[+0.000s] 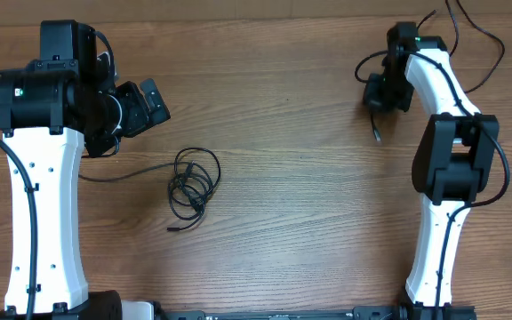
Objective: Untangle cables
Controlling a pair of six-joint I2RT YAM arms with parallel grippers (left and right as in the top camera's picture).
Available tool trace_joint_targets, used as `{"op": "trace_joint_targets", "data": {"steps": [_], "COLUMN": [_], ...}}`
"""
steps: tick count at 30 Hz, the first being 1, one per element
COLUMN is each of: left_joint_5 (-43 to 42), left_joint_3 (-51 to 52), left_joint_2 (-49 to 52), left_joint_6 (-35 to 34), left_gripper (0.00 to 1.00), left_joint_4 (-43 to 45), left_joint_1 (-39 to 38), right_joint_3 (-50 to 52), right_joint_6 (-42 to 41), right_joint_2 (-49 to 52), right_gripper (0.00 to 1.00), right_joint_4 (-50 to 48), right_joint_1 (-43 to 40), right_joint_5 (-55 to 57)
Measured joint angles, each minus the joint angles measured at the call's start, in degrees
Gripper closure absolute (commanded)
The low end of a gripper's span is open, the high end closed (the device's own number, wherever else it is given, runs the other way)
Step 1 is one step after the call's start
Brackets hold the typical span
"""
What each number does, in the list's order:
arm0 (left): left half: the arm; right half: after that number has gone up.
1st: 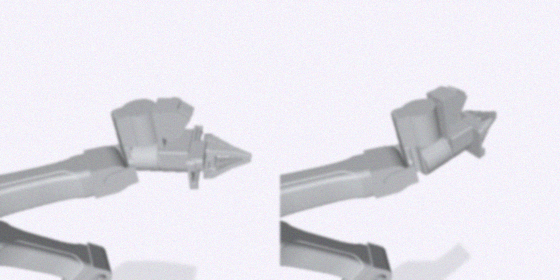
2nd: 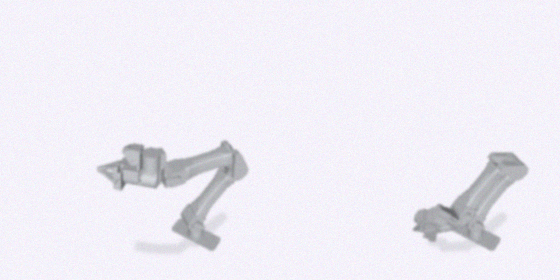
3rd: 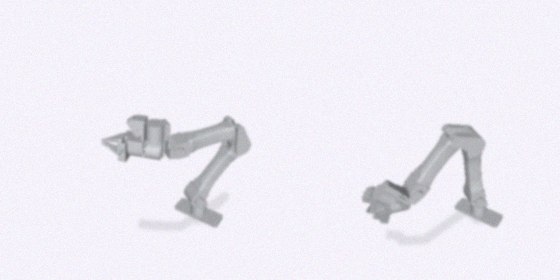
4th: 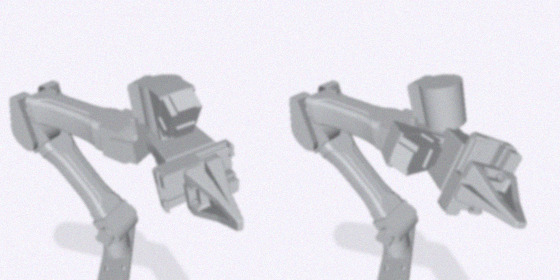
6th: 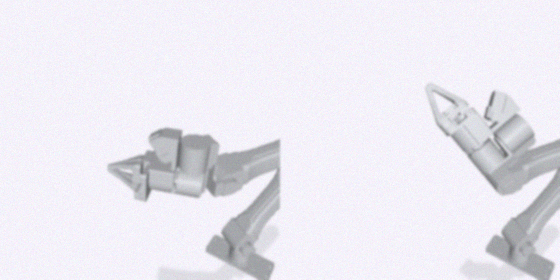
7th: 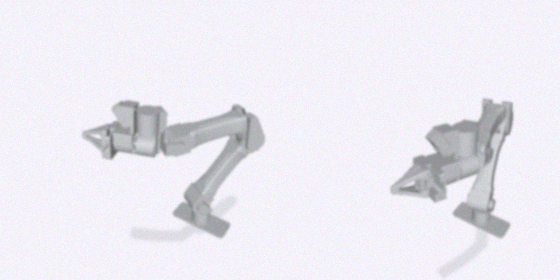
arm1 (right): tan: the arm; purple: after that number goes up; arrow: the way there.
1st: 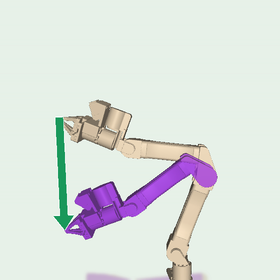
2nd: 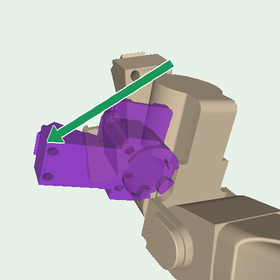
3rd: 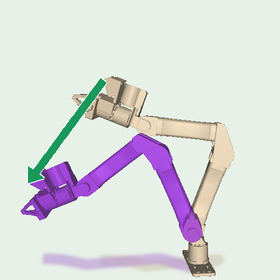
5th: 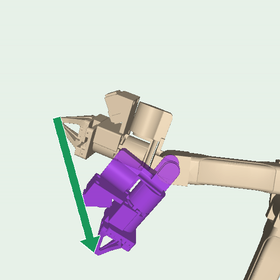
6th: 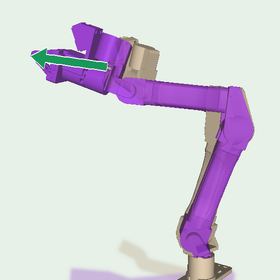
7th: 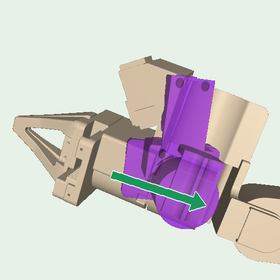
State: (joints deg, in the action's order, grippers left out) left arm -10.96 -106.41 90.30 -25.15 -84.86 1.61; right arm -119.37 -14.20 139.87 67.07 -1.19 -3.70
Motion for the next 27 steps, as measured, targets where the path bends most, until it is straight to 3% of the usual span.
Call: {"op": "trace_joint_targets", "data": {"steps": [8, 9, 11, 12, 13, 14, 19, 27], "left_joint_5": [0.0, 0.0, 0.0, 0.0, 0.0, 0.0, 0.0, 0.0], "left_joint_3": [0.0, 0.0, 0.0, 0.0, 0.0, 0.0, 0.0, 0.0], "left_joint_2": [0.0, 0.0, 0.0, 0.0, 0.0, 0.0, 0.0, 0.0], "left_joint_6": [0.0, 0.0, 0.0, 0.0, 0.0, 0.0, 0.0, 0.0], "left_gripper": [0.00, 0.00, 0.01, 0.00, 0.00, 0.00, 0.00, 0.01], "left_joint_4": [0.0, 0.0, 0.0, 0.0, 0.0, 0.0, 0.0, 0.0], "left_joint_1": [0.0, 0.0, 0.0, 0.0, 0.0, 0.0, 0.0, 0.0], "right_joint_3": [-24.9, -28.5, -34.7, -38.0, -38.8, -39.8, -39.8, -34.3], "right_joint_6": [-4.9, -5.3, -6.1, -6.4, -6.1, -6.4, -6.6, -6.7], "right_joint_2": [1.9, 1.9, 1.8, 1.6, 1.5, 1.3, 0.7, 0.7], "right_gripper": [0.96, 0.88, 0.60, 0.41, 0.28, 0.21, 0.06, 0.00], "right_joint_4": [-0.3, -0.7, -2.1, -2.6, -2.6, -2.6, 0.6, 5.7], "right_joint_1": [-1.5, -1.9, -2.6, -2.9, -3.0, -3.2, -3.2, -3.1], "right_joint_5": [-6.6, -7.0, -7.7, -8.0, -8.1, -8.2, -7.6, -2.8]}}
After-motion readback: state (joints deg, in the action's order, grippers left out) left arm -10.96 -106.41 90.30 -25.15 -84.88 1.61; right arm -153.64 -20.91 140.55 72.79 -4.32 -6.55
